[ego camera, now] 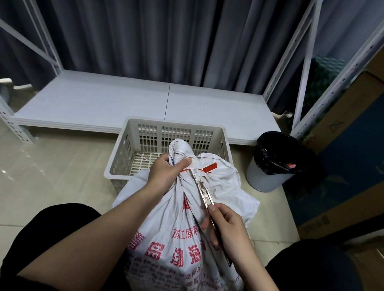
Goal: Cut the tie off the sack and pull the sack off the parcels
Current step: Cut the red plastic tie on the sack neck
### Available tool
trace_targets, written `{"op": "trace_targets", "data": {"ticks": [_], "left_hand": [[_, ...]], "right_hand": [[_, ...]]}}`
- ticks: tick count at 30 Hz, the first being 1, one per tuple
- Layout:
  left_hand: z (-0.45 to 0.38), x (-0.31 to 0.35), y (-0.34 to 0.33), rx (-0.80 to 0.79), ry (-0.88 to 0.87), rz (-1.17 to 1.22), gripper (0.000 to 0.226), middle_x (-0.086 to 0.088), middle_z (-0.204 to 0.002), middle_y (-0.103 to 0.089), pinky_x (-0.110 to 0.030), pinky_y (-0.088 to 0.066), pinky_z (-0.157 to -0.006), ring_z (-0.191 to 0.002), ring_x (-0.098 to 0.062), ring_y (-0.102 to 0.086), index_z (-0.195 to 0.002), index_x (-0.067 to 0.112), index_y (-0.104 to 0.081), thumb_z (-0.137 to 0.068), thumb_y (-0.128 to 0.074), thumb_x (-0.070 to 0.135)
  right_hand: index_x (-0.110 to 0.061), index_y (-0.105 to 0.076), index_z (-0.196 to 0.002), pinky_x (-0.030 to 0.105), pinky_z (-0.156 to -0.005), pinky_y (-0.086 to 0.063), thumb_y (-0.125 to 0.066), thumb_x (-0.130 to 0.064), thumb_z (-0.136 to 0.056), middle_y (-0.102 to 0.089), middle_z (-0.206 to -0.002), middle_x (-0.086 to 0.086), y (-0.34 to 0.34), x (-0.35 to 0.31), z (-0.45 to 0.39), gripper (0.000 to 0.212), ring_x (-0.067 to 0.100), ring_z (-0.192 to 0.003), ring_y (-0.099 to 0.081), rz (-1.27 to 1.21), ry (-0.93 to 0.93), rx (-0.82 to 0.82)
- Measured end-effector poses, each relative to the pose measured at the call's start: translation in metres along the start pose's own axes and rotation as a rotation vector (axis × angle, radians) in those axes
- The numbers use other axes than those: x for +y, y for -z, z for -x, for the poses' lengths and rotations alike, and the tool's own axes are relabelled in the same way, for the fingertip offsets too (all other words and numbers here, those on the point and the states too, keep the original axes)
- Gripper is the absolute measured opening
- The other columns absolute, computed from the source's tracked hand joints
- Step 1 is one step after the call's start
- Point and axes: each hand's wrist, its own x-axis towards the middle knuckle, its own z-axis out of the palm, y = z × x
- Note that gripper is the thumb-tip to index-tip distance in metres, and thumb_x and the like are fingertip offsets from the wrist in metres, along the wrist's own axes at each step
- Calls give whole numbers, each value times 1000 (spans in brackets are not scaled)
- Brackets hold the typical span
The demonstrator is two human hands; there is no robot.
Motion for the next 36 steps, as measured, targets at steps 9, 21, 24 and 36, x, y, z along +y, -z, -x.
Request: {"op": "trace_targets", "data": {"ticks": [9,21,24,36], "left_hand": [[1,0,0,-16,0,28,32,3,-91,-76,-44,-56,-88,-86,-17,-72,-94,20,-70,-69,-81,37],[5,6,3,-90,49,112,36,-5,-94,-76,-45,-57,-86,-86,-24,-73,-99,14,-70,-69,-82,30],[7,10,5,-94,49,99,30,-4,-95,-75,-38,-58,-82,-84,-21,-73,-99,13,-69,-75,-79,27],[9,12,3,-68,23,122,22,-6,-92,-75,-33,-57,-79,-84,-22,-72,-95,11,-70,-76,-78,16]], "right_hand": [[8,-61,-97,19,-36,-21,-43,-14,-100,-58,-58,2,4,2,1,29,9,-29,-28,-38,-74,-20],[9,-60,-98,17,-33,-21,-42,-12,-100,-54,-57,6,-2,3,-3,28,8,-28,-28,-72,-58,-1],[9,-59,-97,17,-34,-21,-42,-14,-100,-54,-57,5,-1,7,-5,29,9,-30,-28,-37,-45,-6],[5,-58,-95,15,-34,-19,-41,-14,-100,-51,-58,6,-5,19,-10,26,8,-30,-25,-195,-23,-29]]}}
